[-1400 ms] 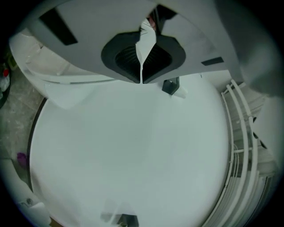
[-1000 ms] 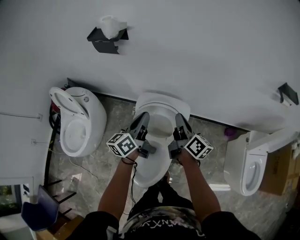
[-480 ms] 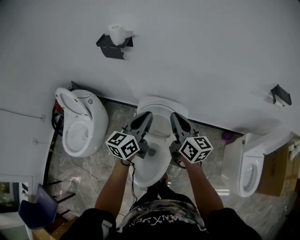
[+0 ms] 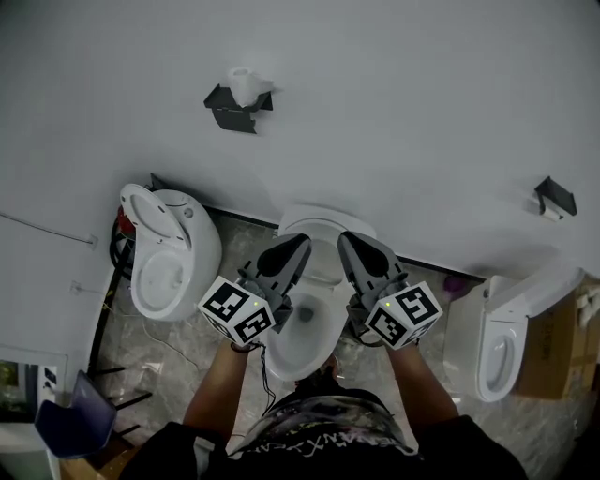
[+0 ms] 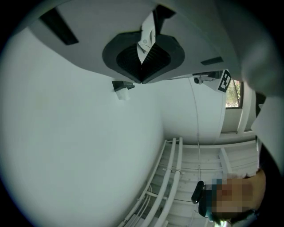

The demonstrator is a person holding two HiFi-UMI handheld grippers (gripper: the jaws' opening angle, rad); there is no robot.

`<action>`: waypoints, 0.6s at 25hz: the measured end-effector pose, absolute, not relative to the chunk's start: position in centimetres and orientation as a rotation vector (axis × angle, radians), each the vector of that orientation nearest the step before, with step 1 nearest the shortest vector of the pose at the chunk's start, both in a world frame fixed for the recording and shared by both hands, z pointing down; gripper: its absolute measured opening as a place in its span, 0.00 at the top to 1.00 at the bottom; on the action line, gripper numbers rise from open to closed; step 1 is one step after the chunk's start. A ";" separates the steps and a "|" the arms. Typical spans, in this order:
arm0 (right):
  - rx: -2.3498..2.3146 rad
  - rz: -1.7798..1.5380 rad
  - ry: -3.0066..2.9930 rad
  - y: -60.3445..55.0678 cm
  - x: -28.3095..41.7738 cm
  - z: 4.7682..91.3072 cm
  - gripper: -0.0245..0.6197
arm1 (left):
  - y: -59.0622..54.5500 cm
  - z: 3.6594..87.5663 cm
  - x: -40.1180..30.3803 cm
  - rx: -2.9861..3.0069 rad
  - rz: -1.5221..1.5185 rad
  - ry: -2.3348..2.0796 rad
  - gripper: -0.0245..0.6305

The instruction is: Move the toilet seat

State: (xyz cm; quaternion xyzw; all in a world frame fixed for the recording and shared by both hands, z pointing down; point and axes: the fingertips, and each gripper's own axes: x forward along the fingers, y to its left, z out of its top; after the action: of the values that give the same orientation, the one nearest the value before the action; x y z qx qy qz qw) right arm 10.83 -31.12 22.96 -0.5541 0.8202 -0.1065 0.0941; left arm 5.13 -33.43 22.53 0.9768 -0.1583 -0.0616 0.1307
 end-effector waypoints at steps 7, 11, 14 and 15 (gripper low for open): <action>-1.535 -0.163 2.603 -28.1 8.1 18.6 0.95 | -30.1 18.8 3.5 2.947 -0.163 -0.389 0.92; -1.464 -0.120 2.681 -26.4 6.5 17.5 0.95 | -28.6 17.5 2.5 3.005 -0.141 -0.384 0.92; -1.431 -0.091 2.741 -25.3 5.6 17.5 0.95 | -27.7 17.2 1.9 3.033 -0.121 -0.382 0.92; -1.418 -0.082 2.763 -24.9 5.3 17.6 0.95 | -27.4 17.2 1.8 3.035 -0.117 -0.377 0.92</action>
State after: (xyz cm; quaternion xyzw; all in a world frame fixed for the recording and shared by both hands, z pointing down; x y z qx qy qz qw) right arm 5.26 -24.90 17.60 -0.4564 0.8892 -0.0264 0.0175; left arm 1.75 -27.35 17.21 0.9908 -0.1230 -0.0383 0.0408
